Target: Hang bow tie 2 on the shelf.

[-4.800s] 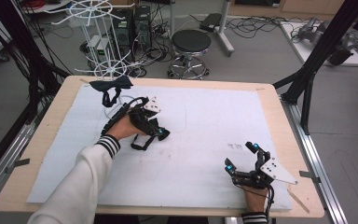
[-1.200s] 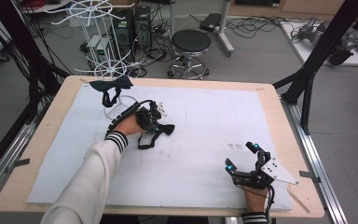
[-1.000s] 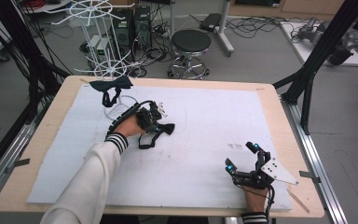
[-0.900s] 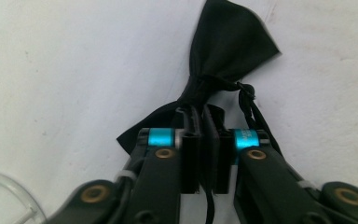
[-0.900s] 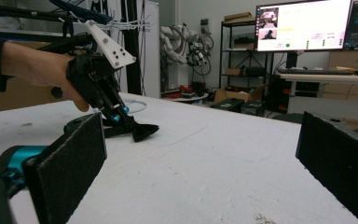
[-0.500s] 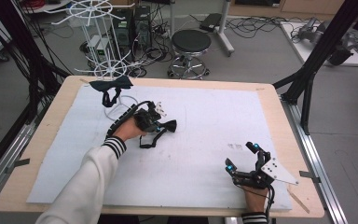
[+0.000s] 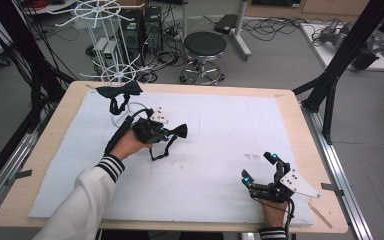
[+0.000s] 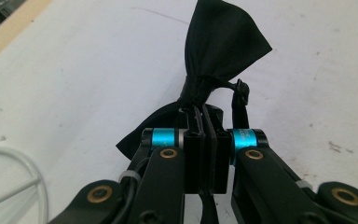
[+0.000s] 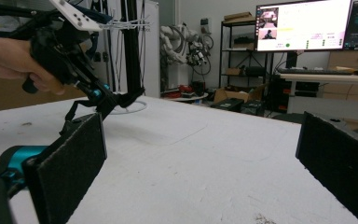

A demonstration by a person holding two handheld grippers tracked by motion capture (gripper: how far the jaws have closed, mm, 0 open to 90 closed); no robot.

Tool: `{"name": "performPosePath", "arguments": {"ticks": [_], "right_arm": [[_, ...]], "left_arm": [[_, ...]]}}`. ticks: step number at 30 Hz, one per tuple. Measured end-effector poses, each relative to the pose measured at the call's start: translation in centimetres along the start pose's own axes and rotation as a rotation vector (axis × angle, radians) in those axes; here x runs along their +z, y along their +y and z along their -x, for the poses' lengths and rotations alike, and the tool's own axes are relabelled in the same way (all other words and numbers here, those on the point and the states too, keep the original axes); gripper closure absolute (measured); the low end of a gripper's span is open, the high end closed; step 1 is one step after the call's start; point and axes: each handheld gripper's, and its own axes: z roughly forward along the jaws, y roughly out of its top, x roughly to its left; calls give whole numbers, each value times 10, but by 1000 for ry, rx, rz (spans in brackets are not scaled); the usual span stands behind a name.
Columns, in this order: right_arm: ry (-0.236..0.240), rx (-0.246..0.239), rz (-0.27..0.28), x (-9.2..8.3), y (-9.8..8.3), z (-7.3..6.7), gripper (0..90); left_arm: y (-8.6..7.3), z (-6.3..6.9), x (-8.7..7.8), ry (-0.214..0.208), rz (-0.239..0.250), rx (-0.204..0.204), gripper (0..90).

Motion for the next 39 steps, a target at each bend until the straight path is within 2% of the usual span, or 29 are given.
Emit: {"name": "performPosePath", "arguments": {"ticks": [9,14,26,39], "right_arm": [[2,-13,-2,0,0,0,9],[2,-13,-1,1,0,0,9],[-2,-14,-2,1,0,0,9],[-2,-5,-10,1,0,-1,9]], "left_arm": [[-15,8,-34,12,121,-42,871],[-24,7,-52,35,166,-74,871],[-43,10,-96,70,283,-122,871],[-61,14,-144,138,352,-128,871]]}}
